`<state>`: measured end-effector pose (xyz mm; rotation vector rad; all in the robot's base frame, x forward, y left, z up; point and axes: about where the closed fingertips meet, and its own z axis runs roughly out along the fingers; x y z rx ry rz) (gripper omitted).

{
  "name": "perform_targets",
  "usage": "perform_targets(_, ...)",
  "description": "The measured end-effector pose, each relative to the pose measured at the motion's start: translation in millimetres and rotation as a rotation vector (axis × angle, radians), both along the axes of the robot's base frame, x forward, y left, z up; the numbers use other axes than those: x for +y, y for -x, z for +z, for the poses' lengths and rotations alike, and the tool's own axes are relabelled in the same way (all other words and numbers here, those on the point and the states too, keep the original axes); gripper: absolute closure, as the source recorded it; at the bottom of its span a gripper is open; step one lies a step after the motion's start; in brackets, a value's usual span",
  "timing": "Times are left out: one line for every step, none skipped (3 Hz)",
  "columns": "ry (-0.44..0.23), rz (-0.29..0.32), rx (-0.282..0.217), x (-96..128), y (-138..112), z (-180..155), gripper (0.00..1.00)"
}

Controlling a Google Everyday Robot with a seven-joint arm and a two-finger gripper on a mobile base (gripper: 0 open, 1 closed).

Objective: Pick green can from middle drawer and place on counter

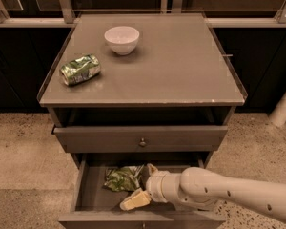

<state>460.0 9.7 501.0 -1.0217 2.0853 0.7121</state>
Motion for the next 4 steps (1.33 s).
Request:
perform_targets(-0.008,-0.026,0.005,-2,-9,-13,0.0)
perform_targets(-0.015,-0.047,0.019,1,-27,-39,0.0)
perform_targets(-0.024,-0.067,0.028,4,-39,-59,0.0)
perform_targets(-0.029,-0.083,0.038,8,-47,-80,0.0)
